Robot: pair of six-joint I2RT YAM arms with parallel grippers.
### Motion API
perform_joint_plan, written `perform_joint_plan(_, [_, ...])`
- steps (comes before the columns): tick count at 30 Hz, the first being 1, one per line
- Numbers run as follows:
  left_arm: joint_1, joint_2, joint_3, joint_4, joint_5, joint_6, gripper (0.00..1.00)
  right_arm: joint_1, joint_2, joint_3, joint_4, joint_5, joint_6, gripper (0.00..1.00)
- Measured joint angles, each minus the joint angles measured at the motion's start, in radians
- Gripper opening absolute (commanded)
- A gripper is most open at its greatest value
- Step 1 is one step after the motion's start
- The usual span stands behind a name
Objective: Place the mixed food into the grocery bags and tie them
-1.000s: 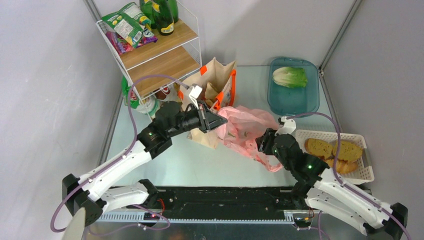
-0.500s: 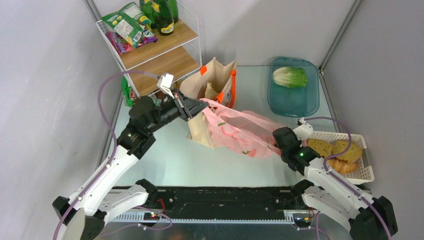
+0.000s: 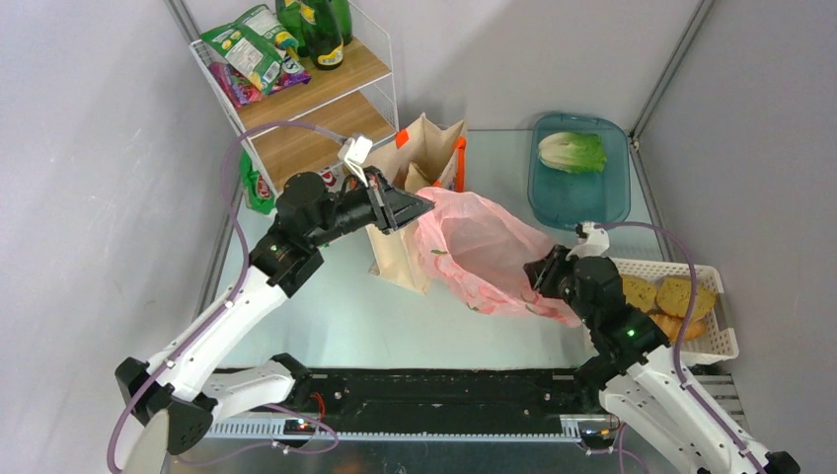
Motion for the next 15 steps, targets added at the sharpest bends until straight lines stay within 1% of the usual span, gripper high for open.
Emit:
perform_joint_plan(5, [-0.015, -0.002, -0.009, -0.001, -0.011, 0.047, 0.00, 0.000, 0.034, 0.077, 0.048, -0.174, -0.060, 0.34])
perform_joint_plan(8, [-0.024, -0.002, -0.023, -0.024, -0.037, 0.069, 0.00, 0.000, 0.050, 0.118, 0.078, -0.231, -0.068, 0.41])
perform_joint_plan(11, [-0.041, -0.002, -0.044, -0.054, -0.069, 0.090, 0.00, 0.000, 0.051, 0.147, 0.098, -0.254, -0.077, 0.50])
perform_joint_plan(15, [-0.087, -0.001, -0.077, -0.087, -0.121, 0.116, 0.00, -0.001, 0.054, 0.222, 0.091, -0.222, -0.104, 0.55])
